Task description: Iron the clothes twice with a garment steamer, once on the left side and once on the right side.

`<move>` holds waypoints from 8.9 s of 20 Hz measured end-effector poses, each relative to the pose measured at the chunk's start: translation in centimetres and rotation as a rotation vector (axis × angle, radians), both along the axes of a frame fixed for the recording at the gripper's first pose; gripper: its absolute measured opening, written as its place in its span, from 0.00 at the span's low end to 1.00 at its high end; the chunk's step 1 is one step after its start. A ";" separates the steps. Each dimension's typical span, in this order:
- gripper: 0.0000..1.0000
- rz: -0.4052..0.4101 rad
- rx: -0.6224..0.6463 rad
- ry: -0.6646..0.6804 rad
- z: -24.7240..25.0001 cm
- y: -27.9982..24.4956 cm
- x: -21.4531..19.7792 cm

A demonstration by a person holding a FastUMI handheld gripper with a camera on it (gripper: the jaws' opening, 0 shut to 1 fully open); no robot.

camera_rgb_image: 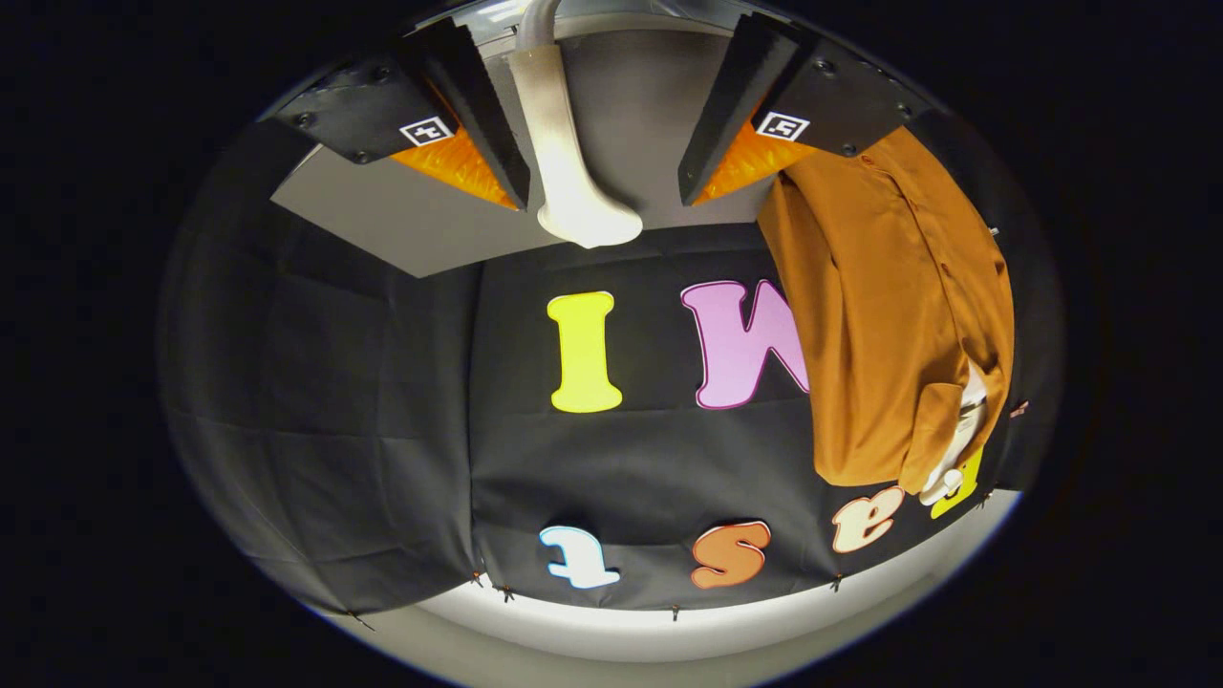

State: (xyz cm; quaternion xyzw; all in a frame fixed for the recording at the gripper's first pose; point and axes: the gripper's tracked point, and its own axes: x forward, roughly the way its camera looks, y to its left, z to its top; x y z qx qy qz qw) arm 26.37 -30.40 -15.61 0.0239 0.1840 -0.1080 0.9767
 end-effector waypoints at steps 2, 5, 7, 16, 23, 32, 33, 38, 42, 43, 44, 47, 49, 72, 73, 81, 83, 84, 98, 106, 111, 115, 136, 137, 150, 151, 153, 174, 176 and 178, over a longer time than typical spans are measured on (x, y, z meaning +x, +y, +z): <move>0.99 -0.009 0.012 0.044 -1.5 -1.0 0.8; 0.99 -0.012 0.028 0.102 -3.7 -1.8 1.7; 0.99 -0.024 0.021 0.144 -4.9 -2.7 2.0; 0.77 -0.037 0.061 0.393 -10.5 -4.0 2.4; 0.43 0.004 0.079 0.352 -9.6 -4.0 2.7; 0.43 -0.047 0.057 0.205 -3.1 -2.1 -0.3; 0.43 -0.053 0.052 0.191 -2.4 -1.5 -0.7; 0.42 -0.075 0.036 0.130 0.2 3.1 -2.5; 0.42 -0.084 0.058 0.045 2.8 8.7 -2.6; 0.42 -0.082 0.057 0.016 3.6 10.2 -2.6; 0.43 -0.077 0.049 -0.008 4.2 11.9 -2.4; 0.42 -0.059 0.022 -0.045 4.9 16.4 -1.9; 0.42 -0.049 0.013 -0.047 4.7 19.1 -1.6; 0.42 -0.042 -0.109 0.216 -5.6 28.2 3.2; 0.43 -0.044 -0.106 0.240 -6.4 28.1 3.0; 0.43 -0.061 -0.075 0.378 -11.5 26.9 1.1; 0.43 -0.066 -0.062 0.410 -12.7 26.7 0.7; 0.43 -0.066 -0.055 0.430 -13.4 26.7 0.2; 0.43 -0.103 0.005 0.540 -17.0 26.2 -3.5; 0.43 -0.069 -0.046 0.212 -4.6 27.5 -0.7; 0.42 0.002 -0.074 0.057 0.8 31.2 -0.4; 0.43 0.076 -0.088 -0.016 3.1 34.4 0.6; 0.42 0.219 -0.072 0.167 -4.6 44.2 3.4; 0.43 0.214 -0.070 0.189 -5.4 44.1 3.4; 0.43 0.215 -0.015 0.408 -14.0 44.1 1.7; 0.43 0.214 -0.010 0.425 -14.4 44.0 1.3; 0.43 0.212 -0.004 0.458 -15.3 43.9 0.7; 0.43 0.185 -0.005 0.466 -12.9 41.4 -3.8; 0.43 0.169 -0.015 0.399 -10.4 40.9 -3.0; 0.43 0.158 -0.027 0.339 -8.4 40.0 -2.7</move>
